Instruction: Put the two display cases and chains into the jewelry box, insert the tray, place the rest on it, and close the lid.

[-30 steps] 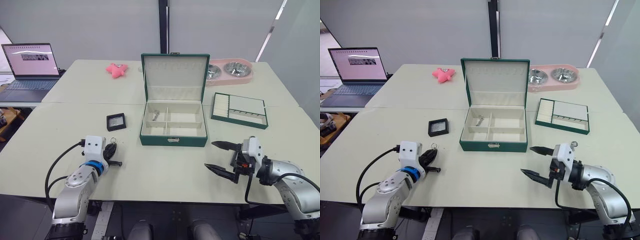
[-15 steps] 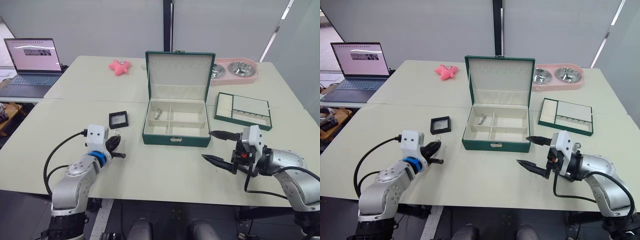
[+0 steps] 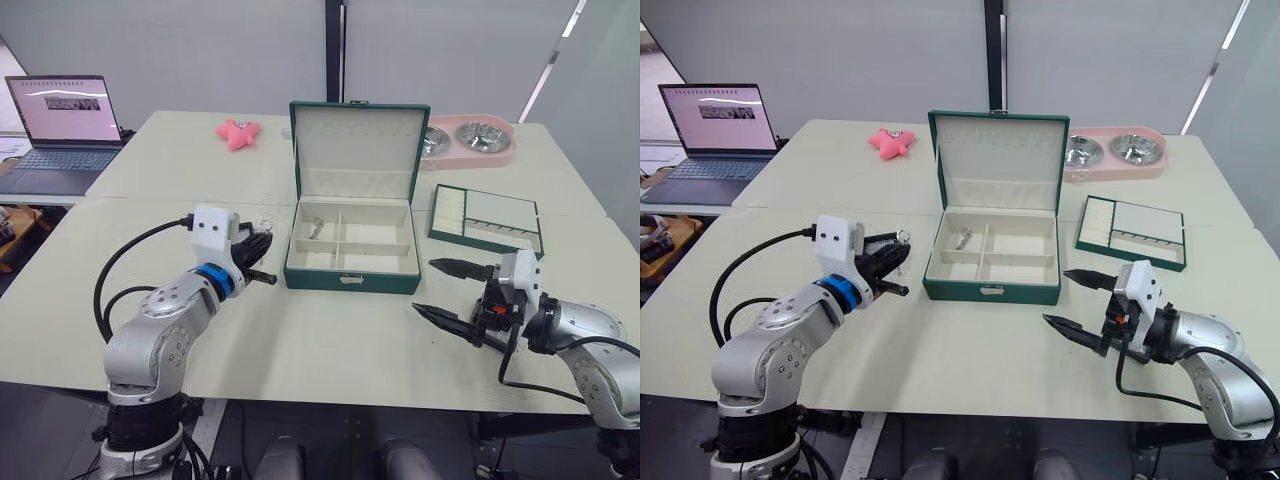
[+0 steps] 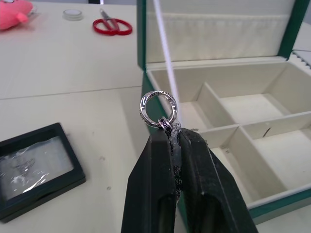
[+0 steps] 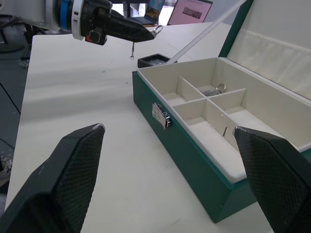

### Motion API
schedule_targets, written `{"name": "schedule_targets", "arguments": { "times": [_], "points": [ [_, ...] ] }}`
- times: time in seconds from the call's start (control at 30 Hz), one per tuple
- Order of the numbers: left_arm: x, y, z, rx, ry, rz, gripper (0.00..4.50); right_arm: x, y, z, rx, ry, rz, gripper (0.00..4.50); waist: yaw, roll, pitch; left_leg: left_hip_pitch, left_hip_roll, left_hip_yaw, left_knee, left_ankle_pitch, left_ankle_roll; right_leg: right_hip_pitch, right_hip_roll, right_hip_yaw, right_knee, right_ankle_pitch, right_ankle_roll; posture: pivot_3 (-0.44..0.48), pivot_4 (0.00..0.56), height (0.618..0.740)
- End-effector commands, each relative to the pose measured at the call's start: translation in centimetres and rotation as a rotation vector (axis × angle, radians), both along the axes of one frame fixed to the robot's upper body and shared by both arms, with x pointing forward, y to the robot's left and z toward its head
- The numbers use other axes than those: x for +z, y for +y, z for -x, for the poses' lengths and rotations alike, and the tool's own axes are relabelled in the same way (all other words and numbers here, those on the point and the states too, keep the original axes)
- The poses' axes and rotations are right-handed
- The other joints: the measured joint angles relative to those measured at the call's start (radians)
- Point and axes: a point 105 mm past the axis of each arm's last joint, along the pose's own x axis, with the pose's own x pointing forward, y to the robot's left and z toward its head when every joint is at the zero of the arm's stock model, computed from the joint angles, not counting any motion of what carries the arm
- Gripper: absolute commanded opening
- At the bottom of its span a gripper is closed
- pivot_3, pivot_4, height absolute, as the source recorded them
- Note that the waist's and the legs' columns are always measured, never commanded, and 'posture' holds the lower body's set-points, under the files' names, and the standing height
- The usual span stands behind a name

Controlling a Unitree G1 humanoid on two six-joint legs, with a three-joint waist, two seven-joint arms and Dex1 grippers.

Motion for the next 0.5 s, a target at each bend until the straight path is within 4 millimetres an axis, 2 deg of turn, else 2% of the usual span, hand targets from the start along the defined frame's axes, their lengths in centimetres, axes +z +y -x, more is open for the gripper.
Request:
{"name": "schedule_targets", "arguments": {
  "times": [0.03,0.27,0.5],
  "points": [
    [1.9,-1.8,0.3,-0.058,-0.056,0.005,0.01,0.8,-0.6,0.0,-0.019,-0.051,-0.009,4.5,-0.002,0.0,0.0,0.0,0.0,0.0,0.0,0.0,0.0,0.0,0.0,0.0,0.0,0.0,0.0,0.0,0.15,0.74],
    [1.6,-4.1,-0.6,-0.097,-0.037,0.014,0.01,0.4,-1.1,0.0,-0.05,-0.055,-0.01,4.5,0.0,0.0,0.0,0.0,0.0,0.0,0.0,0.0,0.0,0.0,0.0,0.001,0.0,0.0,0.0,0.0,0.15,0.74],
    [0.1,-4.7,-1.7,-0.085,0.019,-0.02,0.01,0.6,-1.3,0.1,-0.069,-0.059,-0.011,4.5,-0.001,-0.001,0.0,0.0,0.0,0.0,0.0,0.0,0.0,0.0,0.0,0.001,0.0,0.0,0.0,0.0,0.15,0.74]
  ]
}}
